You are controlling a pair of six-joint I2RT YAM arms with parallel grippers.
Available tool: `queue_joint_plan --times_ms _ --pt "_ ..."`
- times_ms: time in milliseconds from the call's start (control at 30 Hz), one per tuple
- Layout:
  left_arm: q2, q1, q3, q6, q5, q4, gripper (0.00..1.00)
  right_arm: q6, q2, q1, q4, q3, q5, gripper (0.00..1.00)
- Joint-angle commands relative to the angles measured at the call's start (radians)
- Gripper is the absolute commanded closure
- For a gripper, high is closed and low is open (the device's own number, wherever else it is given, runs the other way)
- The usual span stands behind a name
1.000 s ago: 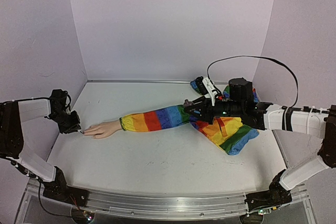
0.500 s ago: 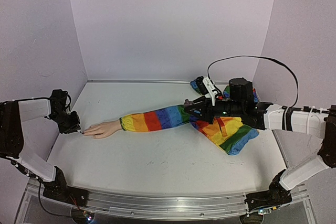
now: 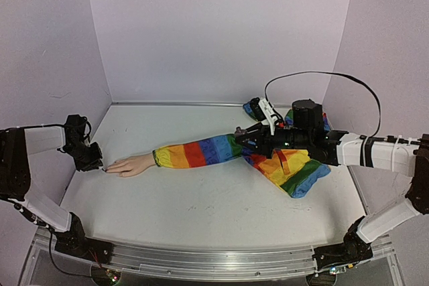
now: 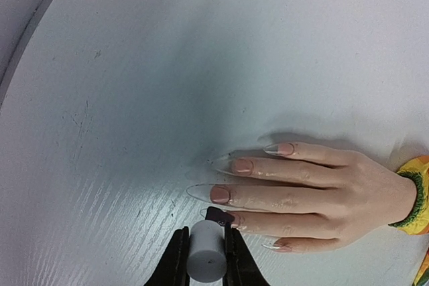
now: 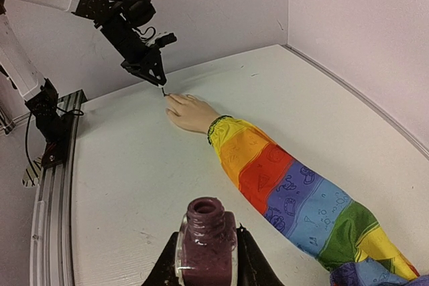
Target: Paint the nails
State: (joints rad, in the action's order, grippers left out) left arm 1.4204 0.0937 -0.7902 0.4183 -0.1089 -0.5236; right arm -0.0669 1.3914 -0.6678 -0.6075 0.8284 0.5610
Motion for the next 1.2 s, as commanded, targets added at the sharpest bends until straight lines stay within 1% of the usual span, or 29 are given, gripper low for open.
queue_joint_plan --times_ms 0,467,667,800,967,1167 --pt "0.002 0.006 -0.014 -0.015 0.020 0.014 1.00 0.003 0.000 0.005 -0.060 0.031 0.029 1.00" --pt "-0.003 0.009 -0.014 -0.013 0.042 0.015 1.00 0.005 0.001 0.005 -0.060 0.029 0.031 1.00" --pt "-0.040 0.013 -0.001 -0.012 0.063 0.007 1.00 0.003 -0.002 0.004 -0.060 0.025 0.030 1.00" --pt "-0.096 0.013 0.012 -0.012 0.070 -0.007 1.00 0.003 -0.003 0.007 -0.060 0.026 0.031 1.00" --pt "-0.146 0.013 0.026 -0.018 0.012 0.004 1.00 0.002 0.000 0.010 -0.061 0.026 0.039 1.00" --pt "-0.079 0.012 0.011 -0.028 -0.084 0.040 1.00 0.004 0.003 0.009 -0.063 0.028 0.043 1.00"
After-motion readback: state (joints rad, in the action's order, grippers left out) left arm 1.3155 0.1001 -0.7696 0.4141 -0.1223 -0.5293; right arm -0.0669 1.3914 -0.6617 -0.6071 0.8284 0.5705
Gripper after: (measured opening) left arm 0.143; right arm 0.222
